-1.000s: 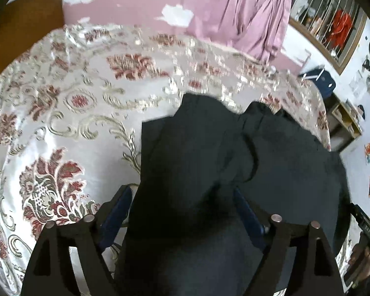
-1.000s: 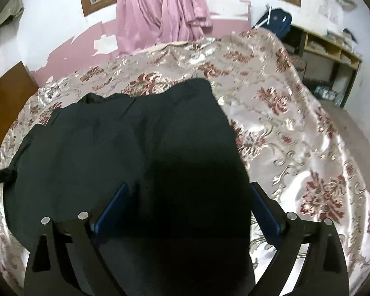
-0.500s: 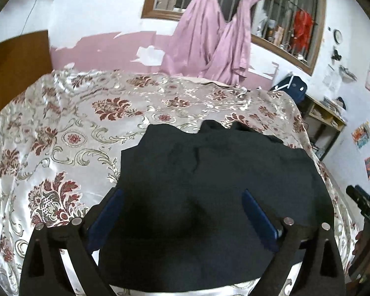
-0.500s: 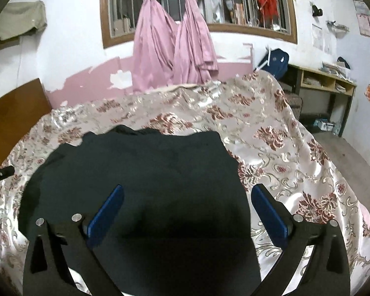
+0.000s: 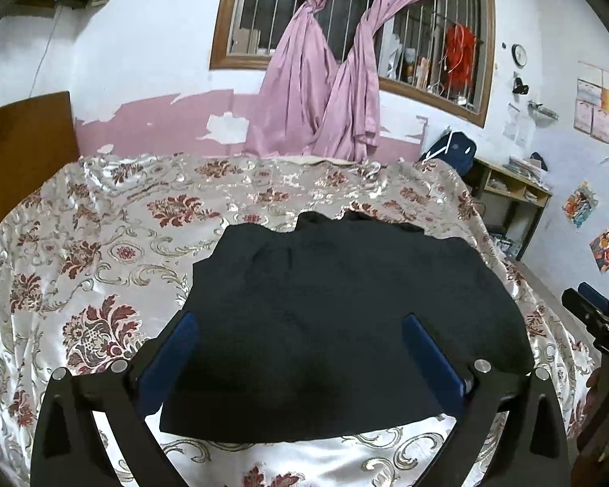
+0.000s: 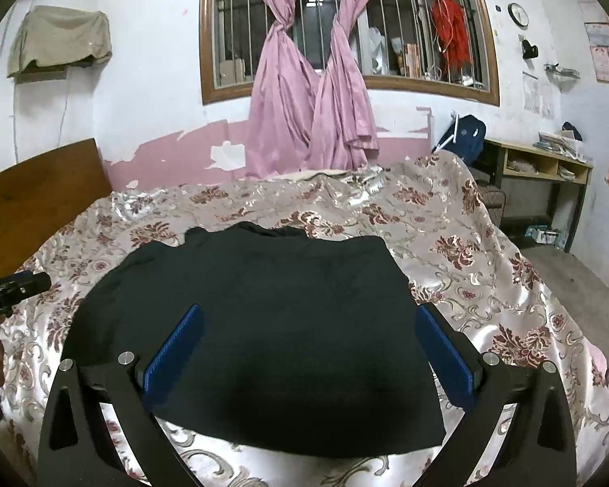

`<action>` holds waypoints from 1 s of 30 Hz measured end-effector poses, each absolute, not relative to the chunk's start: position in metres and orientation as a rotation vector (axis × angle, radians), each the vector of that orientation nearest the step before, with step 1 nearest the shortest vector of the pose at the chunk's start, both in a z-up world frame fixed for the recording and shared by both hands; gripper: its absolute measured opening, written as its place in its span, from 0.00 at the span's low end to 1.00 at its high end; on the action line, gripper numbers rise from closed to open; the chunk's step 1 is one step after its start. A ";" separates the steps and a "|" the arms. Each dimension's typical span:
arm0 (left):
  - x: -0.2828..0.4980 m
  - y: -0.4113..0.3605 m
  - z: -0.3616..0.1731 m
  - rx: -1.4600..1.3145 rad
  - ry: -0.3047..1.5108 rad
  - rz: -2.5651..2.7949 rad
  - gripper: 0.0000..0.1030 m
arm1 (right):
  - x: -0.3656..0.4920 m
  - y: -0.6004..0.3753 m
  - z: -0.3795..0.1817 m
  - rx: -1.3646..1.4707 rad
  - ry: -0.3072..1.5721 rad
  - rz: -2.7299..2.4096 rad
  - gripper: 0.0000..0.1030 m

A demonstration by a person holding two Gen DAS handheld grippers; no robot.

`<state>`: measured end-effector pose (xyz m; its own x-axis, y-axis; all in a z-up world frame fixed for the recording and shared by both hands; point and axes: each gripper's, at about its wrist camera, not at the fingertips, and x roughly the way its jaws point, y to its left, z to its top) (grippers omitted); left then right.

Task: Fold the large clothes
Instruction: 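Open both grippers and pull them back from the folded jacket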

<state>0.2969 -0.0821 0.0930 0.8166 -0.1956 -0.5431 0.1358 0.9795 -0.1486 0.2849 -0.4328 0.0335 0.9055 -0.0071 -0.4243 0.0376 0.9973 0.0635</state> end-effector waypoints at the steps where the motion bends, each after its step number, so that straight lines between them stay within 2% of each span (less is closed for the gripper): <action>1: 0.291 -0.082 0.094 -0.107 0.576 -0.177 1.00 | 0.281 -0.430 0.035 0.073 0.430 -0.024 0.98; 30: 0.168 -0.077 0.106 -0.066 0.391 -0.189 1.00 | 0.176 -0.376 0.053 0.036 0.288 0.023 0.98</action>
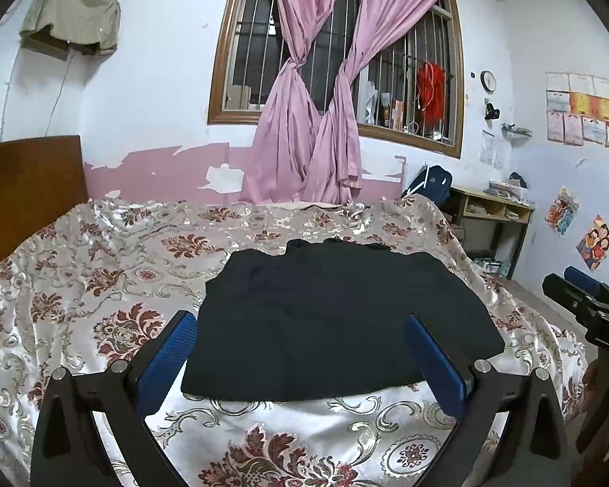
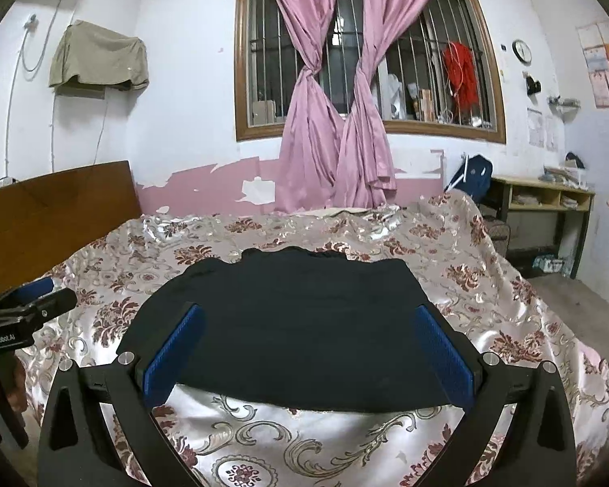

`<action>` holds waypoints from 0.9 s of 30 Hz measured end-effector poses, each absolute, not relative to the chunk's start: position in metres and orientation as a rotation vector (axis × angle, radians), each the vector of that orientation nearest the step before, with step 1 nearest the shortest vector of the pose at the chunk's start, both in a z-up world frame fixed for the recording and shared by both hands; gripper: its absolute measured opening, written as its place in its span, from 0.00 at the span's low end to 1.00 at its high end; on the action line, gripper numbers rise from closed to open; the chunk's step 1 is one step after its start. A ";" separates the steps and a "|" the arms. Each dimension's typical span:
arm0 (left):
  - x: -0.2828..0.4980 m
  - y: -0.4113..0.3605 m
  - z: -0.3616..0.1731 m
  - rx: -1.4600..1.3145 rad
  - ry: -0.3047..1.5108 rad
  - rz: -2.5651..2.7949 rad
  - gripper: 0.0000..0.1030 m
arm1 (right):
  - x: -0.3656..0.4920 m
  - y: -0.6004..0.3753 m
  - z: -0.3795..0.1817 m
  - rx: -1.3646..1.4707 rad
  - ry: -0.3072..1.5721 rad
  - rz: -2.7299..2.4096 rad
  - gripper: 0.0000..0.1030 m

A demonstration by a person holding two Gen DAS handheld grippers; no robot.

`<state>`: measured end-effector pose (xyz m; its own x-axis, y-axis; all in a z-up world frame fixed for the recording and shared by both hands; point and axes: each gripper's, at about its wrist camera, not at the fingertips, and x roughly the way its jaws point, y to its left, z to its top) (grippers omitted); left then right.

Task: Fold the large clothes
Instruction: 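Open both grippers and pull them back from the folded jacket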

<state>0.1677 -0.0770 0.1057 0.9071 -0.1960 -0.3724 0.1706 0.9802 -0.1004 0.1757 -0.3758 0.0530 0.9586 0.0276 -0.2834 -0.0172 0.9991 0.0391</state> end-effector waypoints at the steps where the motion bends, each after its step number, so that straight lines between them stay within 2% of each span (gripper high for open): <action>1: 0.165 -0.078 0.106 -0.060 0.386 -0.186 1.00 | 0.173 -0.374 0.053 0.033 0.281 0.023 0.98; 11: 0.145 -0.077 0.090 -0.036 0.371 -0.169 1.00 | 0.147 -0.351 0.047 0.031 0.220 0.019 0.98; 27: 0.128 -0.081 0.051 -0.044 0.379 -0.158 1.00 | 0.129 -0.357 -0.002 0.077 0.250 -0.011 0.98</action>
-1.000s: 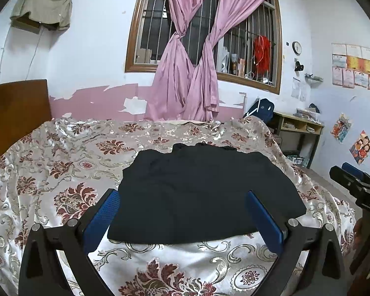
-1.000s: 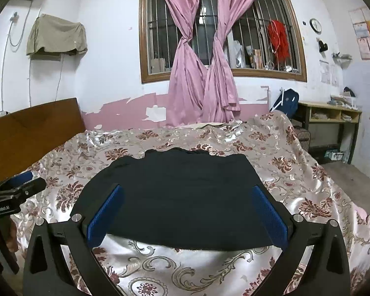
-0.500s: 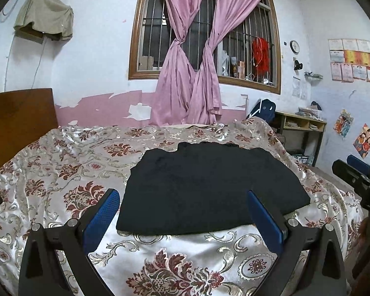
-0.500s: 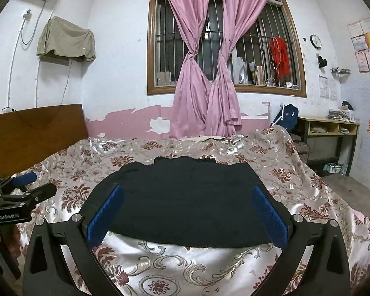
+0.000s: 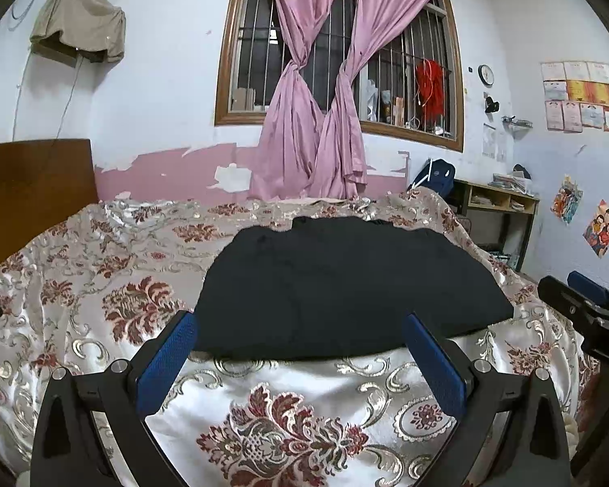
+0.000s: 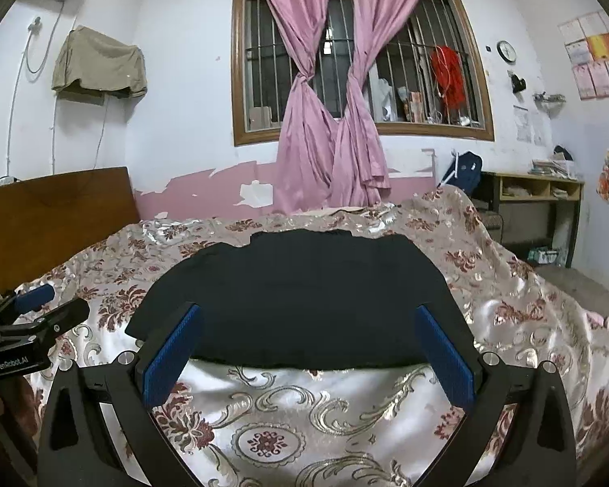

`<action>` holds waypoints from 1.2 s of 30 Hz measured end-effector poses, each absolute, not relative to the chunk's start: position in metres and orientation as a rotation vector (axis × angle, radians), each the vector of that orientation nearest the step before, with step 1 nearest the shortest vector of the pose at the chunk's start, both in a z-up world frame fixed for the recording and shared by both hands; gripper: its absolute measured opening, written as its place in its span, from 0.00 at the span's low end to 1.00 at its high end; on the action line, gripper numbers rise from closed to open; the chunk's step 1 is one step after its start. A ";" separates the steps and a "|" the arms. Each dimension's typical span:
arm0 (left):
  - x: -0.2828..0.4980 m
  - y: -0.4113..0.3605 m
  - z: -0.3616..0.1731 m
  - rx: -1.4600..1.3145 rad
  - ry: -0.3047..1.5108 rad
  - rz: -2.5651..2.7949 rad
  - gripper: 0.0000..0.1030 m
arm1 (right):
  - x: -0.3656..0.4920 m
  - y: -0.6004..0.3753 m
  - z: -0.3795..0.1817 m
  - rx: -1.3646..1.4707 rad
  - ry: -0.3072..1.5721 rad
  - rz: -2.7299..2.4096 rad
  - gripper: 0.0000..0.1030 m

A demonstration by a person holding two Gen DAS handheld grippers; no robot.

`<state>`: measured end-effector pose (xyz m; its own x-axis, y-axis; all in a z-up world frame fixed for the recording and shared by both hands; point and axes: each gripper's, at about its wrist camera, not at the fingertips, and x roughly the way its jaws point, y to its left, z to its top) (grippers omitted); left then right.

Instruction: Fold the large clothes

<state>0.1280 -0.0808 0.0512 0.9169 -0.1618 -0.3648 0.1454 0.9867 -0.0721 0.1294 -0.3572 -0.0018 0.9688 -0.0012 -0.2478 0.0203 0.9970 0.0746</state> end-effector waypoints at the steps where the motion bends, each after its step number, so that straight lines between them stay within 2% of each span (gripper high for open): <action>1: 0.128 -0.081 0.049 -0.046 0.385 -0.155 1.00 | 0.129 -0.358 -0.005 0.079 0.255 -0.013 0.98; 15: 0.122 -0.083 0.020 -0.031 0.431 -0.143 1.00 | 0.122 -0.356 -0.035 0.028 0.294 -0.041 0.98; 36: 0.122 -0.080 0.021 -0.033 0.423 -0.140 1.00 | 0.119 -0.358 -0.033 0.026 0.281 -0.038 0.98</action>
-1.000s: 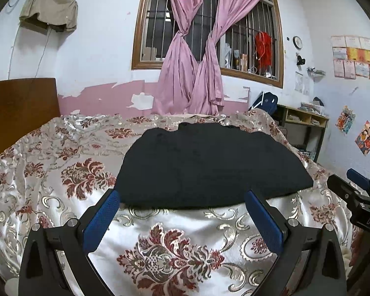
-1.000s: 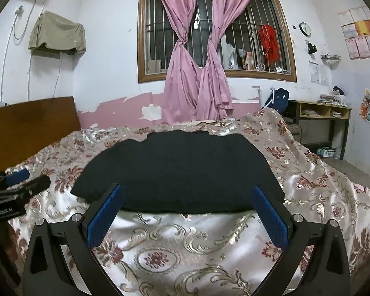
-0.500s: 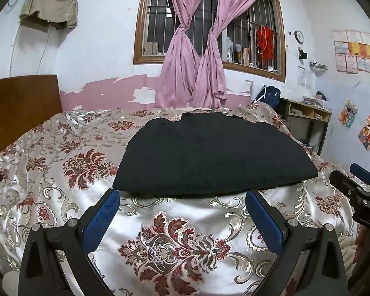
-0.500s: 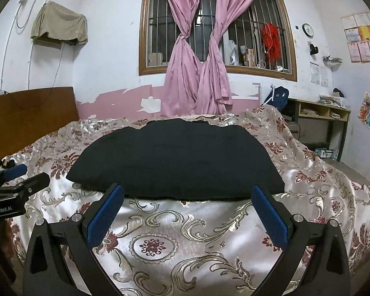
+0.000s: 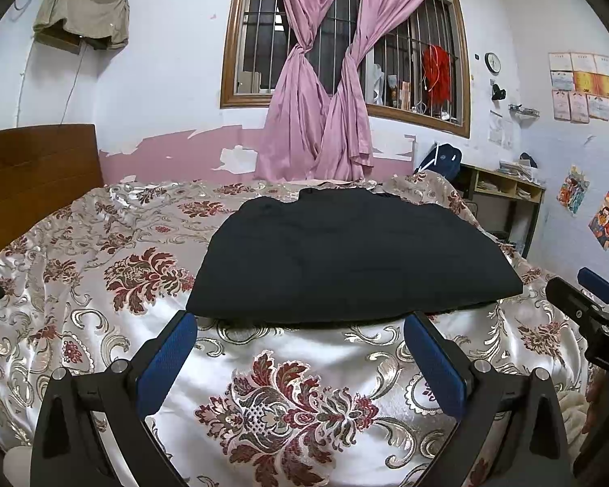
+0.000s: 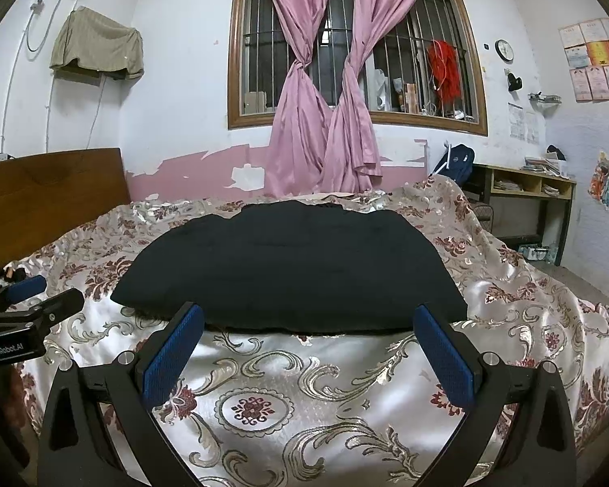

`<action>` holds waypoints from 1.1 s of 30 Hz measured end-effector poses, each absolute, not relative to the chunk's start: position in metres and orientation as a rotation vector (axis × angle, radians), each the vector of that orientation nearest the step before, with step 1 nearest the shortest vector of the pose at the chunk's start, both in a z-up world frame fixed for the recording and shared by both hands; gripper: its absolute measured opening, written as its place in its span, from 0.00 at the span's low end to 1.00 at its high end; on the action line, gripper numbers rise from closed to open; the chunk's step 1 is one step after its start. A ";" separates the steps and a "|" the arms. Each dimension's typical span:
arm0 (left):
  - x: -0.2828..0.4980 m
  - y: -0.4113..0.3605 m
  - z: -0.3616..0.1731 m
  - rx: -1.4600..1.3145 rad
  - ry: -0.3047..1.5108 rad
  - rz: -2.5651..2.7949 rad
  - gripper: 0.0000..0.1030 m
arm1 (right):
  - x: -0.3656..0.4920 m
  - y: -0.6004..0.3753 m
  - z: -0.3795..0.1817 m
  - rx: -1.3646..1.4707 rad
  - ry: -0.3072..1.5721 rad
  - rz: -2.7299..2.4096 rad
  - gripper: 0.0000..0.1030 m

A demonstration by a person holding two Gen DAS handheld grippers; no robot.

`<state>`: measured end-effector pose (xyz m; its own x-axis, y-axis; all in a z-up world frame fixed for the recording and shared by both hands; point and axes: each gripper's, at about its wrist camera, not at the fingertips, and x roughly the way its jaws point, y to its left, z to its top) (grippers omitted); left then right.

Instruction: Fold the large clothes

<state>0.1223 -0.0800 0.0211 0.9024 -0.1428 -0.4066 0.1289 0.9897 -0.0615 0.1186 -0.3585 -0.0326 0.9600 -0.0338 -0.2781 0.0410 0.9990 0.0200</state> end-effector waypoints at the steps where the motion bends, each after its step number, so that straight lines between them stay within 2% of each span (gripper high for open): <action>1: 0.122 -0.080 0.023 -0.033 0.423 -0.141 1.00 | 0.119 -0.358 -0.032 0.025 0.280 -0.038 0.98; 33: 0.122 -0.083 0.026 -0.042 0.421 -0.141 1.00 | 0.119 -0.354 -0.029 0.017 0.274 -0.028 0.98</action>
<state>0.1216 -0.0829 0.0255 0.9031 -0.1455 -0.4039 0.1281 0.9893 -0.0701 0.1190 -0.3538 -0.0289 0.9623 -0.0256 -0.2707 0.0301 0.9995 0.0127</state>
